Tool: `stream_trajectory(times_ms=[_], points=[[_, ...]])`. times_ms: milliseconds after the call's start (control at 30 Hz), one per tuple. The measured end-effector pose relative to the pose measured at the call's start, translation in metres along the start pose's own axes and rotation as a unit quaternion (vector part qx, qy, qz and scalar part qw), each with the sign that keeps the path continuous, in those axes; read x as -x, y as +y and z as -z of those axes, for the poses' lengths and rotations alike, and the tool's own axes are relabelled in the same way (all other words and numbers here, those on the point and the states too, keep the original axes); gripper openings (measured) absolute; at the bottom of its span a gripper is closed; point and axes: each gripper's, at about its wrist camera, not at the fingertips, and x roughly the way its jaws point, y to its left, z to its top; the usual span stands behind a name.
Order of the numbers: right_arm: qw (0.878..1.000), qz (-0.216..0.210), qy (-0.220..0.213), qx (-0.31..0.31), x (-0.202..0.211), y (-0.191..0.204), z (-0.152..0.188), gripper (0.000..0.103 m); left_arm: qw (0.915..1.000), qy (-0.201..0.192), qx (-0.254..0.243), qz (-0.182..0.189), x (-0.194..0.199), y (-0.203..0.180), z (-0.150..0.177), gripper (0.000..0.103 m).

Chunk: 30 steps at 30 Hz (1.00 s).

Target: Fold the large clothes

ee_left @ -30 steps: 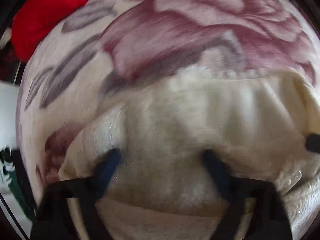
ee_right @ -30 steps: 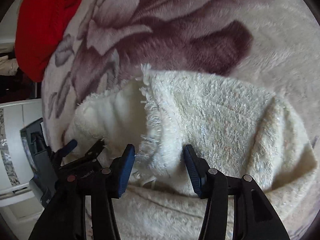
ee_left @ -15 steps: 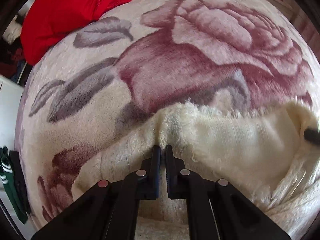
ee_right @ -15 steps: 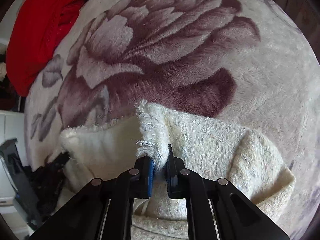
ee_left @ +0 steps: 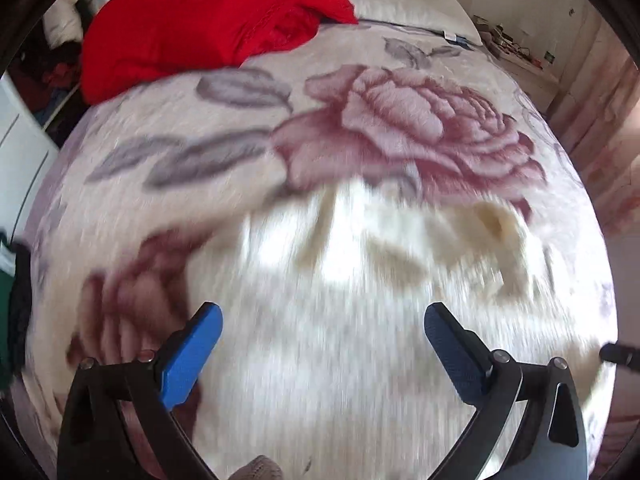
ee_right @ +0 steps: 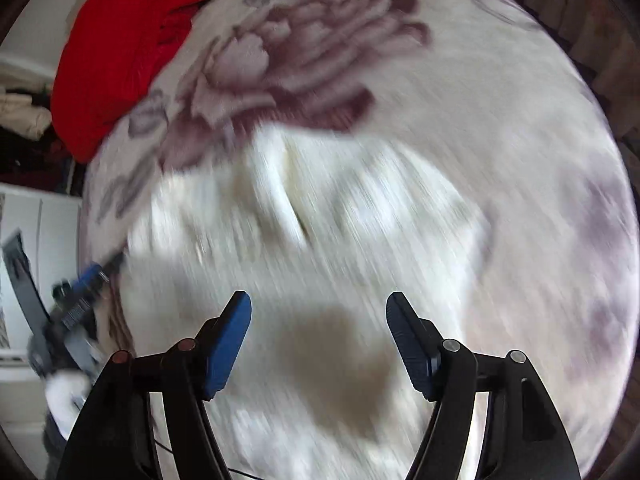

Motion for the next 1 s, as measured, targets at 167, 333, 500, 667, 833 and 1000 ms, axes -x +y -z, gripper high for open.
stream_trajectory(times_ms=[167,333,500,667,833,1000], points=[[0.997,0.036,0.055,-0.04,0.005,-0.057,0.107,0.072,0.998,0.06,0.012,-0.018,0.02,0.025,0.085,0.103],[0.98,0.039,0.118,-0.158,-0.022,-0.136,0.205,0.072,0.9891,0.133,0.039,-0.048,0.03,0.073,0.168,0.103],[0.968,-0.022,0.108,-0.226,-0.028,-0.173,0.25,0.068,0.9774,0.184,0.085,-0.061,0.013,0.121,0.225,0.103],[0.965,0.004,0.089,-0.246,-0.02,-0.182,0.264,0.017,0.9796,0.171,0.087,-0.061,0.012,0.123,0.233,0.103],[0.967,-0.002,0.1,-0.234,0.006,-0.164,0.25,0.06,0.992,0.114,0.041,-0.035,0.053,0.068,0.199,0.103],[0.964,-0.051,0.064,-0.254,0.076,-0.171,0.233,0.065,0.9947,0.093,-0.043,-0.002,0.079,-0.043,0.194,0.103]])
